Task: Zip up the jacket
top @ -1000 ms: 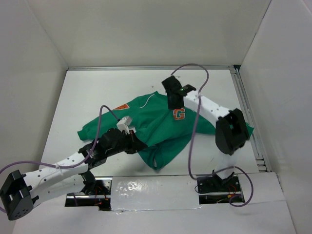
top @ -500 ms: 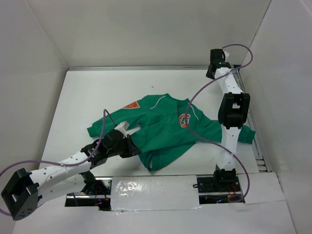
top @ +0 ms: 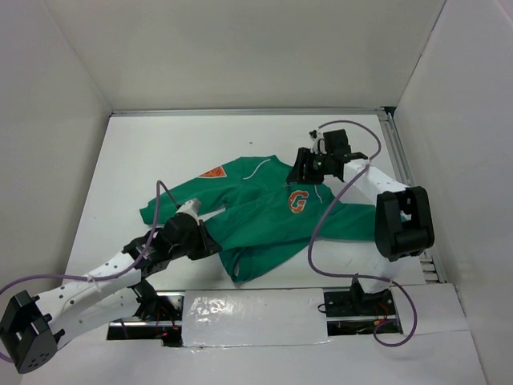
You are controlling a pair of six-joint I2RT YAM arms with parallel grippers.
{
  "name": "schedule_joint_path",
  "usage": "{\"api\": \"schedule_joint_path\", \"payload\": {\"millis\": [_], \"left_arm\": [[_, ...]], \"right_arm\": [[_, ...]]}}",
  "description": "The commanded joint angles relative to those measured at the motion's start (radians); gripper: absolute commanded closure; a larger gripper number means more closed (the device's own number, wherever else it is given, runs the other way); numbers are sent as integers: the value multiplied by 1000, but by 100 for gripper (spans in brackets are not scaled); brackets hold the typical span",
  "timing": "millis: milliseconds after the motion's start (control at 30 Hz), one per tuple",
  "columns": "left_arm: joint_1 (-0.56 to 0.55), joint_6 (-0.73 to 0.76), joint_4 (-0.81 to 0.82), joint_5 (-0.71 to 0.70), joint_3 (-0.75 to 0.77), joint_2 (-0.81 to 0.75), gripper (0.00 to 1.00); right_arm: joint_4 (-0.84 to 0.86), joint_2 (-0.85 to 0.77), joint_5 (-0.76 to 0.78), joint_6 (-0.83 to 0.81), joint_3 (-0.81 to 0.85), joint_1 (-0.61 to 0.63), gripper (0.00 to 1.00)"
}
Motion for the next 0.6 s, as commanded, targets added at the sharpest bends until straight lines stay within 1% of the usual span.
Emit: {"api": "schedule_joint_path", "payload": {"millis": [0, 33, 67, 233, 400, 567], "left_arm": [[8, -40, -102, -85, 41, 16, 100], [10, -37, -97, -84, 41, 22, 100], [8, -43, -99, -85, 41, 27, 100], [10, -52, -77, -71, 32, 37, 100], [10, -58, -88, -85, 27, 24, 100], [14, -61, -105, -94, 32, 19, 100]], "right_arm": [[110, 37, -226, 14, -54, -2, 39], [113, 50, -226, 9, -54, 2, 33], [117, 60, -225, 14, -52, 8, 31], [171, 129, -199, 40, -29, 9, 30], [173, 214, -212, 57, 26, 1, 30], [176, 240, -189, 63, 43, 1, 30]]}}
